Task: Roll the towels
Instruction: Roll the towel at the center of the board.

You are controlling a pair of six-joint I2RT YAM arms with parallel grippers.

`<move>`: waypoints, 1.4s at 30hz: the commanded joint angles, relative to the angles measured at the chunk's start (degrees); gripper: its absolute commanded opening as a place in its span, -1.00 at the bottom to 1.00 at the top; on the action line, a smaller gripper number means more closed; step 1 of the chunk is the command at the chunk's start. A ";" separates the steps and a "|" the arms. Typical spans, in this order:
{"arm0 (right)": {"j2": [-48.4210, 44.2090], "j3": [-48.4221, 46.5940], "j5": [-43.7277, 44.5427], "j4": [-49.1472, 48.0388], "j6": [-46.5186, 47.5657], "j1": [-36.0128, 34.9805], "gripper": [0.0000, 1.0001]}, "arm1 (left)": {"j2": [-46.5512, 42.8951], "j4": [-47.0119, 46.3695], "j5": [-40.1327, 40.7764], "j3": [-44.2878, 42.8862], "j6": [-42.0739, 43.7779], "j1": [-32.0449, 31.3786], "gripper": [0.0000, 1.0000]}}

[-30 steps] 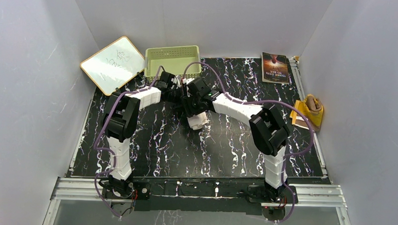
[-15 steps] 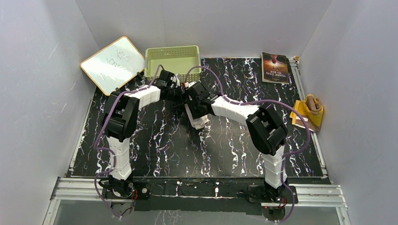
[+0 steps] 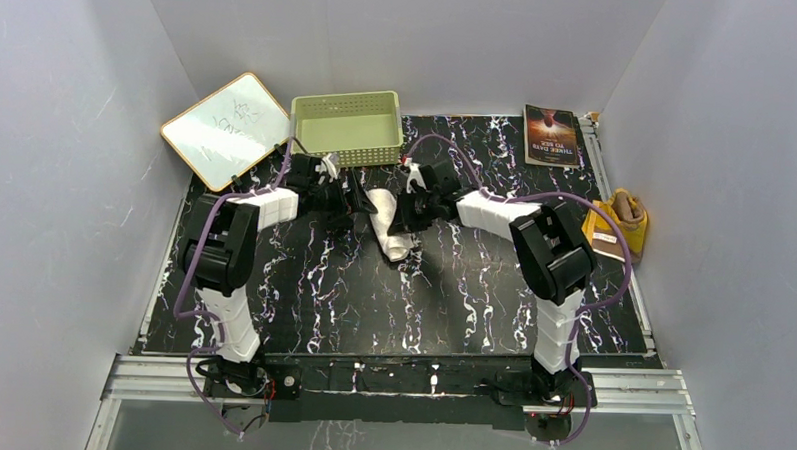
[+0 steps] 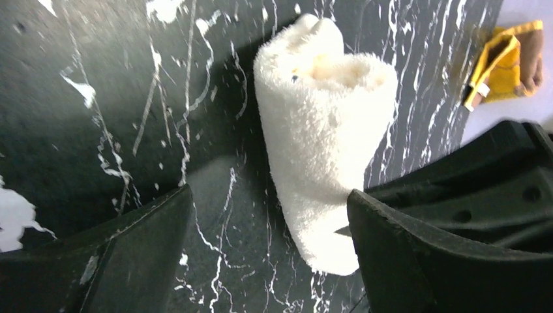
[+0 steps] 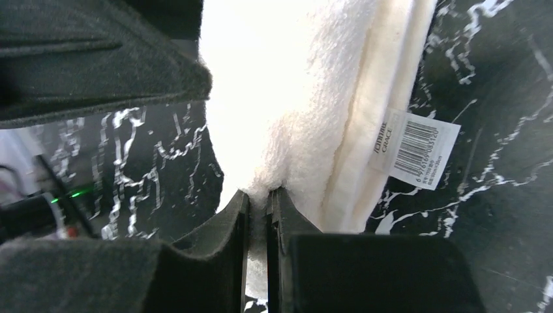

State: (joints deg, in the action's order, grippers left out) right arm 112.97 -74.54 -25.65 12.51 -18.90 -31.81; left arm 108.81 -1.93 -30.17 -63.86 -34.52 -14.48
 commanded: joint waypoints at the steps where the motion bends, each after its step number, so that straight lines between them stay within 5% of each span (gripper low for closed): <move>1: -2.99 4.09 -15.67 -9.88 -7.33 3.15 -0.96 | -5.24 -10.05 -5.26 4.47 -2.14 -0.37 0.74; 8: -1.26 4.19 -18.31 -8.16 -6.36 6.55 -0.95 | -2.20 -18.78 -9.17 6.13 -7.07 -0.53 0.75; 18: -0.72 5.18 -20.96 -8.77 -6.46 7.44 -0.90 | 6.13 -17.69 -3.76 3.24 -7.34 -3.49 0.63; 26: -0.74 5.42 -20.90 -8.15 -5.62 8.18 -0.81 | 7.08 -17.45 -1.62 2.28 -7.34 -3.80 0.14; 31: -3.86 2.39 -6.01 1.30 1.58 7.58 -0.36 | 5.53 -12.39 1.05 1.14 -4.95 -3.98 -0.02; 36: -8.84 -0.11 9.73 7.17 8.77 6.10 -0.30 | 3.61 -2.11 6.68 -2.13 -0.87 -4.15 -0.09; 42: -12.79 -0.59 18.62 7.21 14.28 1.12 -0.28 | 3.17 4.14 9.54 -4.97 0.68 -4.46 -0.09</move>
State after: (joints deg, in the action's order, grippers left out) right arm 103.79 -72.58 -17.06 19.11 -10.59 -27.70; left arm 114.65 -6.96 -26.92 -67.40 -37.36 -19.14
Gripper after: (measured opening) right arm 0.352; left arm 0.458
